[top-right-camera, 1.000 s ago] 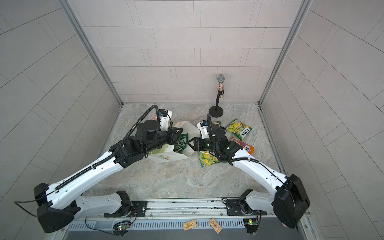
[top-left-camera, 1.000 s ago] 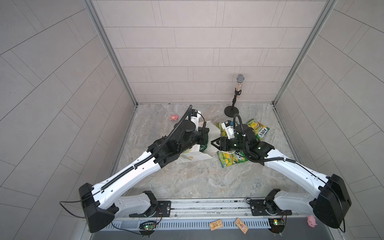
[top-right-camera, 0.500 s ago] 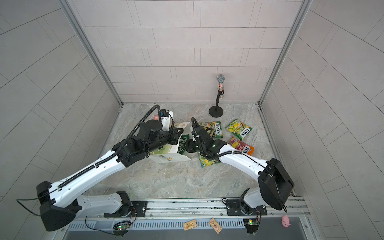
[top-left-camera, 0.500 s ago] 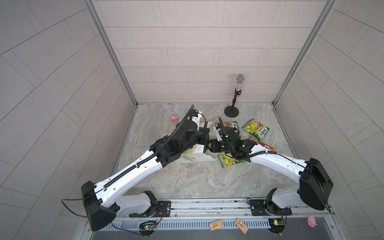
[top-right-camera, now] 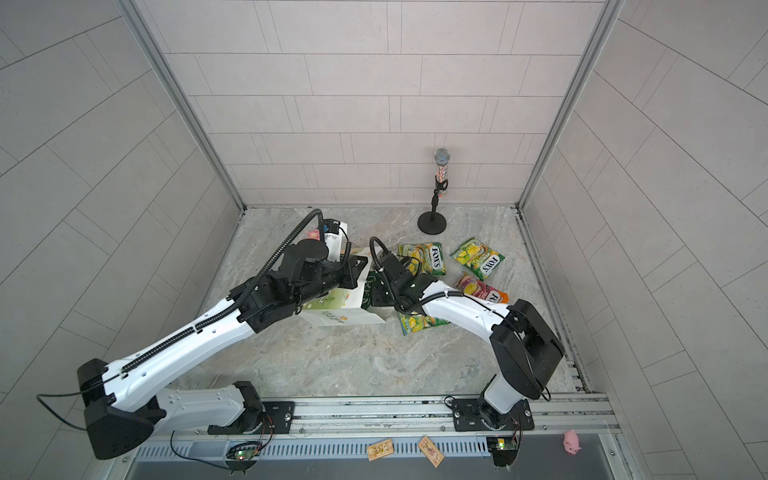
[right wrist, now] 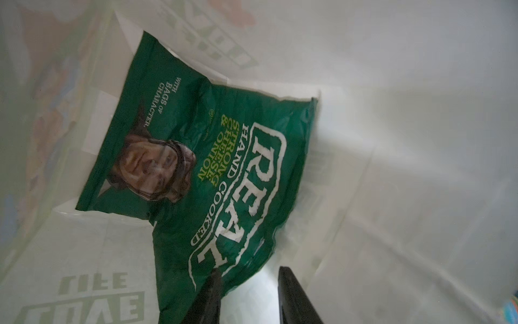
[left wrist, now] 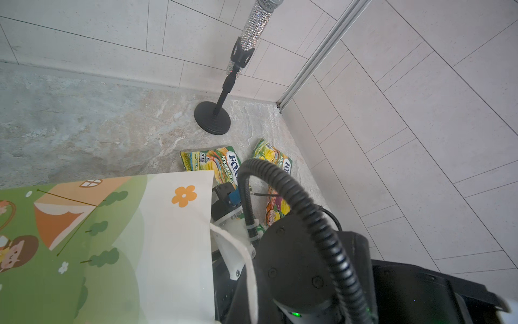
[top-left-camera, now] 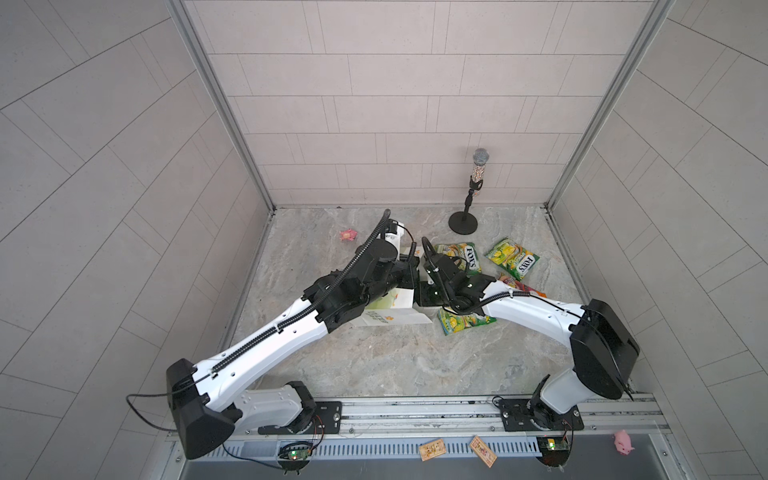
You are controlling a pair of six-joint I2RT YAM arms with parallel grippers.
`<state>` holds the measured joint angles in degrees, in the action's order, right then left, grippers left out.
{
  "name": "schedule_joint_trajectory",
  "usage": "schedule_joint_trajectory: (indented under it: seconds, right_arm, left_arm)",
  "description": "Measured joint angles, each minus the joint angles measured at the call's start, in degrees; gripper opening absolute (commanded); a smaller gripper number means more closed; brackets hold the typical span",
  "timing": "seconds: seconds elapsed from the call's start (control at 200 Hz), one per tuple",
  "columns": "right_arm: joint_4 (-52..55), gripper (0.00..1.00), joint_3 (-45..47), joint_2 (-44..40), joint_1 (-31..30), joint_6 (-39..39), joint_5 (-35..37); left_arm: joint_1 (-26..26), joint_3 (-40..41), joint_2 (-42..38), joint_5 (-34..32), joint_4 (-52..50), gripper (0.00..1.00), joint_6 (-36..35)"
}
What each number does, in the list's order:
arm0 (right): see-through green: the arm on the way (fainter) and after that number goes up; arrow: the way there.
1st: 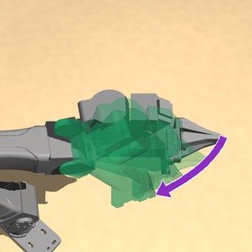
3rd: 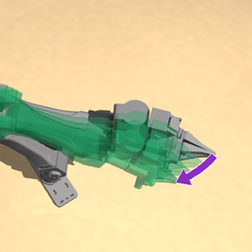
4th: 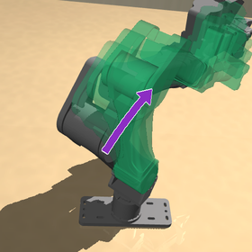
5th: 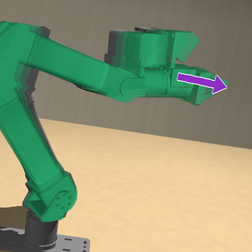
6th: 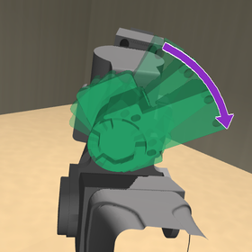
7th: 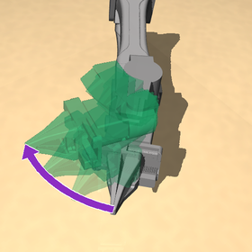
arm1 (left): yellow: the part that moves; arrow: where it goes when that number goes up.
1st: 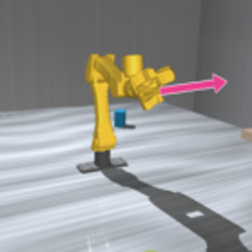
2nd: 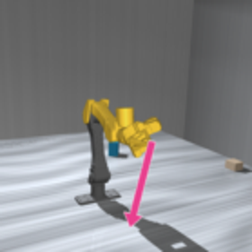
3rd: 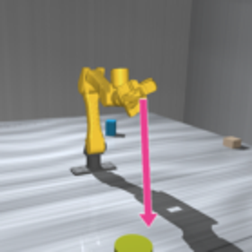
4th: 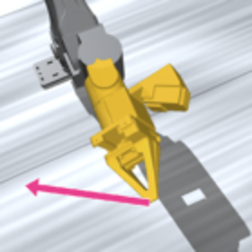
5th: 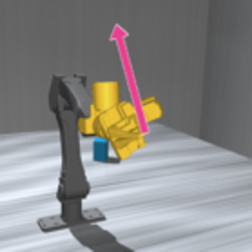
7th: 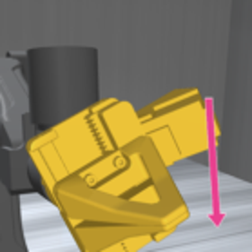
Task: Take the snacks out of the paper bag
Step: Pick up the snack from the paper bag.
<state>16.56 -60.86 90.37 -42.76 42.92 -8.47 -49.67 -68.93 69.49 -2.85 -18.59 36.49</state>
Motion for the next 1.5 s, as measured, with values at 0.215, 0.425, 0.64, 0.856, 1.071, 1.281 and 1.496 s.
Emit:
schedule_joint_trajectory:
  seconds: [0.215, 0.425, 0.64, 0.856, 1.071, 1.281, 1.496]
  right_arm:
    - [0.13, 0.39, 0.87, 0.22, -0.26, 1.31, -0.07]
    - [0.26, 0.43, 0.20, 3.76, -0.31, 2.73, -0.07]
    - [-1.36, 0.45, -1.07, 6.84, -0.07, 4.55, -1.31]
    - [-6.69, 0.45, -1.51, 9.22, 0.07, 6.27, -5.07]
    - [-13.42, 0.34, -0.83, 11.85, 0.24, 8.55, -8.22]
    - [-21.79, 0.06, 1.05, 12.11, 0.44, 10.75, -12.26]
    - [-26.12, 0.00, 2.21, 12.13, 0.68, 11.30, -14.67]
  left_arm:
    - [0.00, 0.00, 0.00, -0.46, 0.00, 0.00, -0.02]
    - [0.00, 0.00, 0.00, -0.63, 0.00, 0.00, -0.02]
    - [0.00, 0.00, 0.00, -0.61, -0.04, 0.00, -0.02]
    - [0.00, 0.00, 0.00, -0.57, -0.04, 0.00, 0.00]
    - [0.00, 0.00, 0.00, -0.24, -0.04, 0.00, 0.15]
    - [0.00, 0.04, -0.09, -0.39, -0.04, 0.00, 0.15]
    - [0.00, 0.35, -0.68, -1.77, -0.37, 0.00, -0.04]
